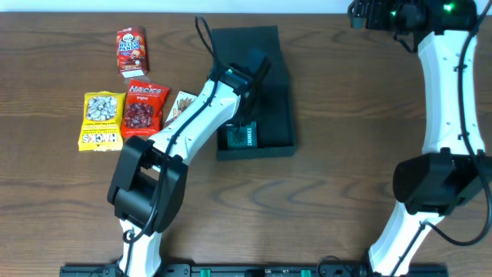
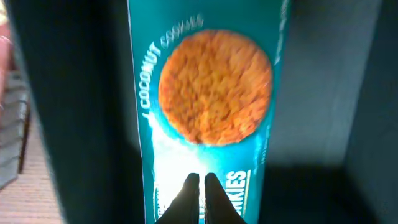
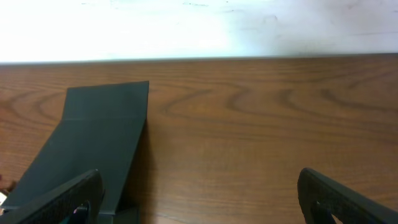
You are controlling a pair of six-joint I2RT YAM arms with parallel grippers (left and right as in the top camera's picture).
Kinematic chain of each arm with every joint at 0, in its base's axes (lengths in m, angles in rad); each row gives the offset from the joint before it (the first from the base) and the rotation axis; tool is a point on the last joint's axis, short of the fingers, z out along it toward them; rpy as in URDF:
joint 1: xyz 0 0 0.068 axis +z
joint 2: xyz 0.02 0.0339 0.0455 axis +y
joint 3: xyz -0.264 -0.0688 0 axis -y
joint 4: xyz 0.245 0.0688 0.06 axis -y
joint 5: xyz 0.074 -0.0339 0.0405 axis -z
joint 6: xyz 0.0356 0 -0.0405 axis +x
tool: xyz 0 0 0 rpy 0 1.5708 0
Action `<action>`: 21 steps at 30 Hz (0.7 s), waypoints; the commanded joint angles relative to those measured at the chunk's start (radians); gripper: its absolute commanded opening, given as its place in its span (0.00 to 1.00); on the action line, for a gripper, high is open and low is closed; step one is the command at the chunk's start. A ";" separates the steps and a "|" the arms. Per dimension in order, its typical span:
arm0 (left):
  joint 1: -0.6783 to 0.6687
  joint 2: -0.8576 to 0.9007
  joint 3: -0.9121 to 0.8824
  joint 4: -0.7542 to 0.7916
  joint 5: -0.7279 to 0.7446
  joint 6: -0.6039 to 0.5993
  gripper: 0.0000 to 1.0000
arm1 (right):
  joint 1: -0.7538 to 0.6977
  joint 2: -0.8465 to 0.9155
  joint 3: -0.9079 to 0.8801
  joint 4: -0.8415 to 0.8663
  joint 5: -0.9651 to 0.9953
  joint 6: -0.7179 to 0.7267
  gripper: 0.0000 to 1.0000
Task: Pack container
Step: 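Lower the teal cookie box into the black box and open the left gripper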
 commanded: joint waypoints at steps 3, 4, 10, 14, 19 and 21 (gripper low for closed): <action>0.000 0.016 -0.042 0.014 0.025 -0.019 0.06 | 0.007 -0.001 -0.002 0.000 0.000 -0.008 0.99; 0.000 0.016 -0.053 0.023 0.025 -0.020 0.06 | 0.008 -0.001 -0.002 0.000 0.000 -0.008 0.99; 0.000 0.016 -0.111 0.071 0.026 -0.037 0.07 | 0.008 -0.001 -0.002 0.000 0.000 -0.008 0.99; 0.000 0.016 -0.132 0.086 0.024 -0.037 0.08 | 0.008 -0.001 -0.002 -0.001 -0.001 -0.008 0.99; 0.013 0.004 -0.104 0.077 0.018 -0.032 0.06 | 0.008 -0.001 -0.002 -0.001 -0.001 -0.008 0.99; 0.013 -0.009 -0.070 0.072 0.018 -0.016 0.06 | 0.008 -0.001 -0.002 -0.001 -0.001 -0.008 0.99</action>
